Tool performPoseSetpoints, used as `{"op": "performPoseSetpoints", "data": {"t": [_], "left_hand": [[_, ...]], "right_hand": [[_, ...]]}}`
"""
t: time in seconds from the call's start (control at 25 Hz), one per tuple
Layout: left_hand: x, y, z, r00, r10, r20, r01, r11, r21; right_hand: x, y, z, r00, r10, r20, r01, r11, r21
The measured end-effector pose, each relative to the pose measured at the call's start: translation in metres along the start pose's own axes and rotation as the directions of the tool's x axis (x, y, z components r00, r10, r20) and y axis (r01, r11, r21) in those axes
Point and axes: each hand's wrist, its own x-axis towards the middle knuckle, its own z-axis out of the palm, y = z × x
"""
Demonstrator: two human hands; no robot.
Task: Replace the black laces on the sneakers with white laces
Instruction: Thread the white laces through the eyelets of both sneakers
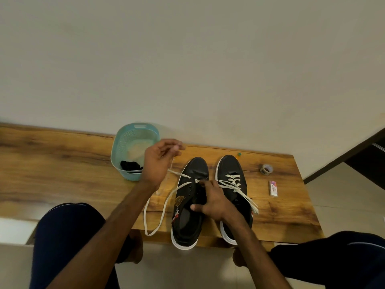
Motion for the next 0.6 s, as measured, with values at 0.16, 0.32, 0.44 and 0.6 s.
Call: {"op": "performPoseSetpoints", "data": {"t": [0.16,0.32,0.44,0.6], "left_hand": [[0.01,0.01,-0.021,0.989,-0.108,-0.098,0.072,0.947,-0.314],[-0.007,-0.017,0.009,0.994,-0.103,0.018,0.101,0.989,0.106],[-0.017,-0.045,0.024,0.988,-0.139,0.072,0.101,0.919,0.382],[-0.029,-0.064,0.036,0.985,-0.091,0.149,-0.03,0.752,0.659]], "right_hand": [[-0.011,-0.014,0.012,0.986,-0.039,-0.163,0.02,0.992,-0.121],[-0.02,-0.019,0.031,0.929,-0.147,-0.341,0.021,0.938,-0.346],[-0.017,-0.008,0.032,0.893,-0.088,-0.442,0.02,0.988,-0.156],[-0.018,0.003,0.031,0.848,0.057,-0.528,0.046,0.983,0.18]]}}
